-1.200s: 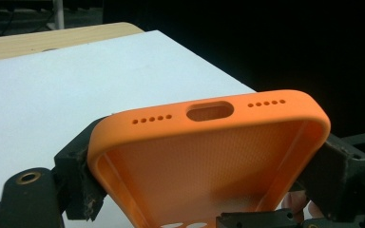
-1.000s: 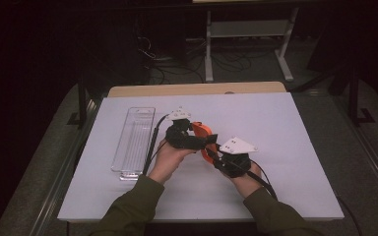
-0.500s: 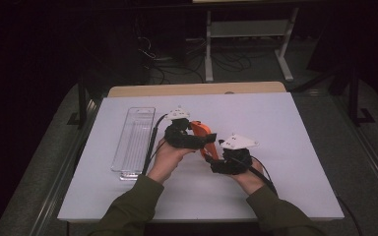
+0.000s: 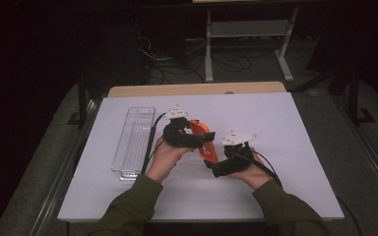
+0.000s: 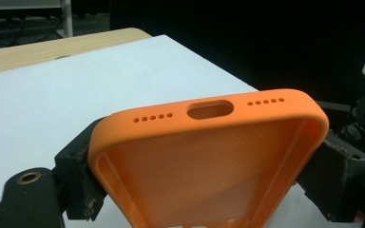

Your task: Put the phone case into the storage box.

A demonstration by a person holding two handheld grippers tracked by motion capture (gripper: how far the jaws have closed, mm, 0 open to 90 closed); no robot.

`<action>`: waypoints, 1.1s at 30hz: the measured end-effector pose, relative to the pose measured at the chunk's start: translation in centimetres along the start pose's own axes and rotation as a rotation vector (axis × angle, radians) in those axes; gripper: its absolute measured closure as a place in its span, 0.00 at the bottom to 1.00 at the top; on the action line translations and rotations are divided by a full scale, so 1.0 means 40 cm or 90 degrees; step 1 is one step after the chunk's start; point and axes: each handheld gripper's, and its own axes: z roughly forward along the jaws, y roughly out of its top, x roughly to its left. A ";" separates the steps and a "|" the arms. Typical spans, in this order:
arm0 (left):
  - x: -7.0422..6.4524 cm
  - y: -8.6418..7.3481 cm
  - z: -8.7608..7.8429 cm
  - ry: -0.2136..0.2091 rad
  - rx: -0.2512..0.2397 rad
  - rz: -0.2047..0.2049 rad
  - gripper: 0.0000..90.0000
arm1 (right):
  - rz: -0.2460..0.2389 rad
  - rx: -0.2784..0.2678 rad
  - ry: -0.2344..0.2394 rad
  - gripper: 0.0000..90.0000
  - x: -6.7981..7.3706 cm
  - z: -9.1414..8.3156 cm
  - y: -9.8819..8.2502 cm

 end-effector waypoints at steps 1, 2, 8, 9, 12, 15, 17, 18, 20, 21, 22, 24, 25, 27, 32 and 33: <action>0.000 0.001 0.000 -0.001 -0.003 0.003 0.17 | 0.001 0.003 0.001 0.00 0.000 0.000 0.000; 0.000 0.001 0.000 -0.001 -0.003 0.003 0.17 | 0.000 0.005 0.001 0.00 -0.001 -0.001 -0.001; 0.001 0.002 -0.004 -0.002 0.000 0.001 0.17 | -0.003 0.012 0.000 0.04 -0.009 -0.006 -0.006; 0.001 0.002 -0.005 -0.003 0.000 0.000 0.17 | -0.001 0.014 0.000 0.04 -0.011 -0.009 -0.008; 0.003 0.003 -0.007 -0.001 -0.001 0.003 0.17 | -0.003 0.017 0.001 0.04 -0.021 -0.017 -0.013; 0.004 0.004 -0.010 0.001 0.002 0.002 0.17 | -0.004 0.018 0.000 0.04 -0.030 -0.023 -0.020; 0.005 0.004 -0.010 0.002 0.000 0.001 0.17 | 0.001 0.017 -0.003 0.02 -0.034 -0.028 -0.024; 0.006 0.004 -0.011 0.002 -0.001 0.000 0.17 | 0.007 0.015 0.000 0.01 -0.034 -0.029 -0.026; 0.007 0.005 -0.012 0.001 -0.002 0.000 0.17 | 0.005 0.021 -0.004 0.00 -0.036 -0.034 -0.030; 0.008 0.005 -0.013 0.002 -0.003 0.002 0.17 | 0.003 0.018 -0.003 0.00 -0.037 -0.035 -0.032; 0.007 0.005 -0.013 0.002 -0.003 0.001 0.17 | 0.007 0.017 0.000 0.00 -0.036 -0.037 -0.033; 0.007 0.006 -0.015 0.002 -0.004 0.000 0.17 | 0.003 0.019 -0.003 0.00 -0.039 -0.040 -0.035; 0.007 0.006 -0.016 0.001 -0.003 -0.001 0.17 | 0.005 0.019 -0.001 0.00 -0.039 -0.043 -0.036; 0.009 0.007 -0.019 0.003 -0.002 0.000 0.17 | 0.010 0.017 -0.004 0.00 -0.039 -0.046 -0.038; 0.011 0.011 -0.024 0.000 -0.006 0.001 0.17 | 0.013 0.016 -0.011 0.00 -0.045 -0.052 -0.041; 0.011 0.011 -0.024 -0.001 -0.010 -0.002 0.17 | 0.015 0.016 -0.013 0.00 -0.045 -0.053 -0.041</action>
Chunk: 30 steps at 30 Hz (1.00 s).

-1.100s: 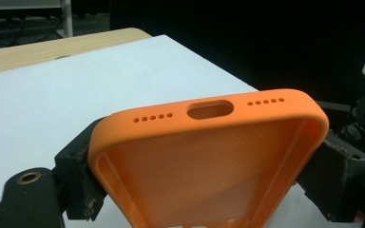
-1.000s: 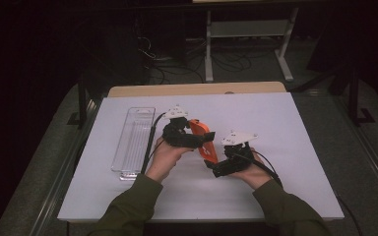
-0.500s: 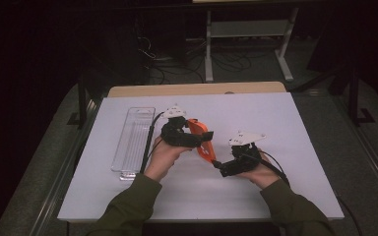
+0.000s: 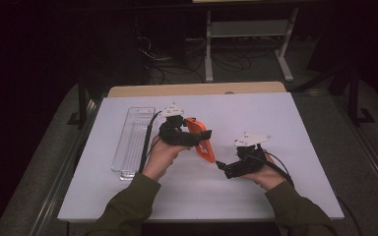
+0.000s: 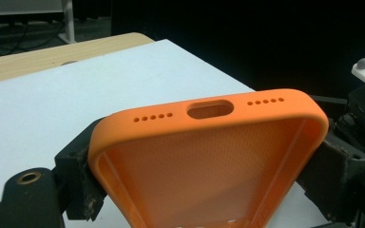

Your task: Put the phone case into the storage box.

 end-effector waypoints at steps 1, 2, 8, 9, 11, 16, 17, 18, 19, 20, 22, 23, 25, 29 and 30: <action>0.000 0.000 -0.001 0.000 0.000 0.000 0.17 | -0.008 -0.003 -0.004 0.00 -0.002 -0.001 -0.002; 0.001 0.000 -0.002 0.001 0.001 0.000 0.17 | -0.004 0.003 -0.004 0.00 -0.001 -0.004 -0.005; 0.001 0.002 -0.004 0.001 0.000 0.003 0.17 | 0.009 0.010 -0.011 0.00 -0.003 -0.015 -0.029; 0.001 0.003 -0.005 0.000 0.000 0.001 0.17 | 0.001 0.014 -0.012 0.00 -0.006 -0.017 -0.033; 0.001 0.004 -0.007 0.000 0.001 0.001 0.17 | 0.003 0.011 -0.016 0.00 -0.008 -0.019 -0.035; 0.003 0.005 -0.011 0.000 0.000 0.002 0.17 | 0.010 0.001 -0.021 0.00 -0.010 -0.027 -0.042; 0.003 0.006 -0.011 -0.001 -0.001 0.002 0.17 | 0.012 -0.001 -0.020 0.00 -0.010 -0.031 -0.047; 0.004 0.006 -0.012 -0.001 -0.004 0.000 0.17 | 0.007 -0.002 -0.022 0.00 -0.013 -0.036 -0.053; 0.004 0.006 -0.013 -0.001 -0.006 -0.002 0.17 | 0.017 -0.007 -0.018 0.00 -0.014 -0.040 -0.059; 0.005 0.007 -0.015 0.000 -0.005 0.001 0.17 | 0.019 -0.005 -0.017 0.00 -0.017 -0.045 -0.065; 0.005 0.008 -0.017 0.002 -0.005 0.001 0.17 | 0.026 -0.006 -0.021 0.00 -0.020 -0.052 -0.075; 0.005 0.008 -0.017 0.002 -0.007 0.001 0.17 | 0.024 -0.009 -0.021 0.00 -0.023 -0.054 -0.079; 0.005 0.009 -0.018 0.001 -0.007 0.001 0.17 | 0.024 -0.006 -0.022 0.00 -0.026 -0.060 -0.088; 0.004 0.010 -0.019 0.000 -0.009 0.003 0.17 | 0.025 -0.004 -0.026 0.00 -0.030 -0.069 -0.109; 0.005 0.010 -0.020 0.000 -0.008 0.004 0.17 | 0.025 -0.001 -0.027 0.00 -0.030 -0.071 -0.114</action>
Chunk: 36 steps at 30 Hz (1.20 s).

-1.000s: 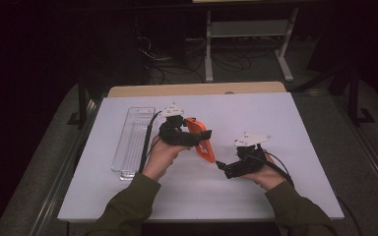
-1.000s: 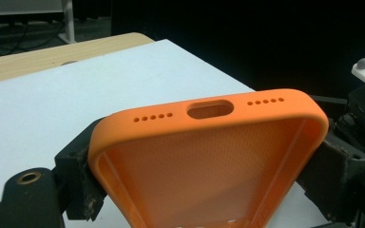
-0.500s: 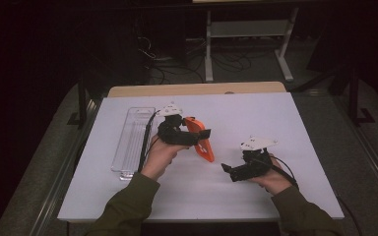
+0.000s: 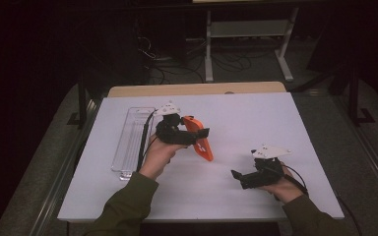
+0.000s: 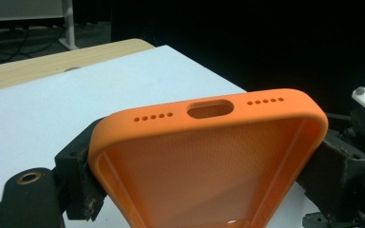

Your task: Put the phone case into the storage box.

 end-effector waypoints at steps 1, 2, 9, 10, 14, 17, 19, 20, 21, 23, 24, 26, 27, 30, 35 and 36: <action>0.000 0.000 0.000 0.000 0.000 0.001 0.17 | 0.003 0.003 -0.002 0.00 0.000 -0.003 -0.007; 0.000 0.000 0.000 0.000 0.000 0.001 0.17 | 0.005 0.004 -0.001 0.00 -0.001 -0.004 -0.011; -0.001 0.002 0.000 -0.005 -0.002 0.004 0.17 | -0.006 0.009 0.007 0.00 -0.001 -0.006 -0.040; -0.001 0.003 0.000 -0.005 0.000 0.006 0.17 | -0.004 0.017 0.011 0.00 0.001 -0.005 -0.042; -0.003 0.003 0.001 -0.008 -0.001 0.006 0.17 | -0.004 0.022 0.012 0.00 0.006 -0.002 -0.050; -0.002 0.003 0.003 -0.009 0.000 0.006 0.17 | -0.012 0.024 0.018 0.00 0.008 -0.002 -0.051; -0.002 0.003 0.004 -0.008 0.004 0.009 0.17 | -0.012 0.029 0.021 0.00 0.010 -0.001 -0.052; -0.002 0.003 0.005 -0.009 0.004 0.011 0.17 | -0.009 0.029 0.022 0.00 0.011 0.000 -0.053; -0.002 0.003 0.005 -0.009 0.006 0.013 0.17 | -0.006 0.032 0.021 0.00 0.010 0.000 -0.053; -0.003 0.005 0.004 -0.009 0.007 0.017 0.17 | -0.014 0.037 0.021 0.00 0.008 0.001 -0.055; -0.004 0.006 0.003 -0.009 0.006 0.016 0.17 | -0.016 0.039 0.022 0.00 0.008 0.001 -0.056; -0.004 0.011 -0.001 -0.009 0.008 0.023 0.17 | -0.018 0.039 0.022 0.00 0.008 0.001 -0.056; -0.005 0.013 -0.003 -0.011 0.008 0.022 0.17 | -0.020 0.036 0.023 0.00 0.007 0.001 -0.056; -0.006 0.018 -0.008 -0.012 0.006 0.025 0.17 | -0.019 0.033 0.021 0.00 0.007 -0.001 -0.054; -0.006 0.024 -0.015 -0.010 0.004 0.031 0.17 | -0.024 0.030 0.022 0.00 0.006 -0.001 -0.052; -0.006 0.026 -0.017 -0.009 0.002 0.031 0.17 | -0.022 0.029 0.023 0.00 0.006 -0.001 -0.052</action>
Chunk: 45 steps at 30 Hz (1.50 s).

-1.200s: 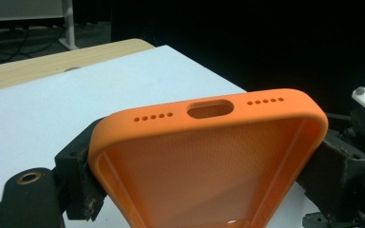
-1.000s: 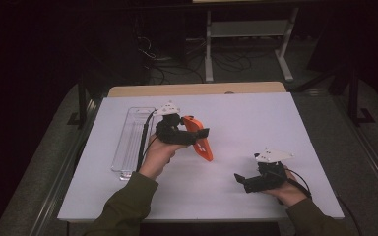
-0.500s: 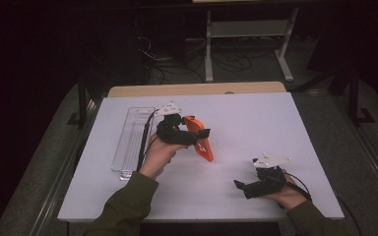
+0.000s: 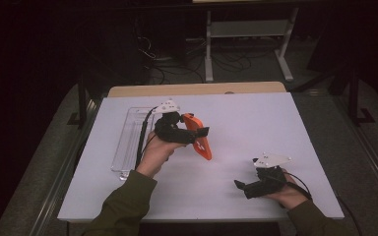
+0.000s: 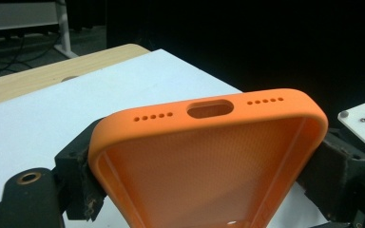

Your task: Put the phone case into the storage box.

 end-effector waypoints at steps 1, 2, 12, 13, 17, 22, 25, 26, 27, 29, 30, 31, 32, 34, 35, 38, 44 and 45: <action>0.000 0.001 -0.002 0.001 0.002 0.000 0.17 | 0.001 0.000 0.000 0.00 0.000 -0.001 0.001; 0.001 0.003 -0.004 0.003 0.000 0.000 0.17 | 0.001 -0.001 -0.001 0.00 0.000 -0.001 0.001; 0.014 0.014 -0.024 0.010 0.002 0.005 0.17 | -0.003 -0.003 0.001 0.00 -0.001 -0.002 0.002; 0.015 0.015 -0.026 0.012 0.002 0.006 0.17 | -0.003 -0.003 0.001 0.00 -0.001 -0.002 0.002; 0.020 0.018 -0.033 0.015 -0.003 0.003 0.17 | -0.001 -0.003 0.001 0.00 -0.001 -0.002 0.002; 0.028 0.022 -0.044 0.022 -0.006 0.003 0.17 | -0.002 -0.004 0.000 0.00 -0.001 -0.003 0.003; 0.033 0.026 -0.052 0.026 -0.012 0.001 0.17 | -0.001 -0.004 0.001 0.00 -0.001 -0.004 0.003; 0.035 0.028 -0.055 0.028 -0.012 0.002 0.17 | -0.002 -0.004 0.001 0.00 -0.001 -0.004 0.003; 0.037 0.030 -0.058 0.030 -0.012 0.004 0.17 | 0.000 -0.002 0.002 0.00 0.000 -0.004 0.003; 0.040 0.035 -0.064 0.034 -0.015 0.002 0.17 | -0.001 -0.002 0.001 0.00 -0.001 -0.006 0.004; 0.041 0.039 -0.067 0.035 -0.016 0.004 0.17 | 0.000 -0.005 0.001 0.00 -0.001 -0.006 0.004; 0.043 0.042 -0.069 0.037 -0.016 0.006 0.17 | 0.001 -0.006 0.001 0.00 -0.001 -0.006 0.004; 0.045 0.045 -0.071 0.039 -0.014 0.007 0.17 | 0.001 -0.006 0.001 0.00 -0.001 -0.007 0.004; 0.049 0.050 -0.075 0.041 -0.012 0.009 0.17 | -0.002 -0.007 0.000 0.00 -0.002 -0.007 0.004; 0.051 0.052 -0.076 0.044 -0.014 0.008 0.17 | -0.005 -0.008 -0.001 0.00 -0.002 -0.007 0.005; 0.060 0.061 -0.080 0.047 -0.011 0.006 0.17 | -0.004 -0.008 0.000 0.00 -0.002 -0.007 0.006; 0.078 0.085 -0.091 0.061 -0.010 0.013 0.17 | -0.002 -0.007 0.002 0.00 0.000 -0.008 0.005; 0.081 0.088 -0.092 0.064 -0.015 0.011 0.17 | -0.001 -0.007 0.002 0.00 0.000 -0.009 0.005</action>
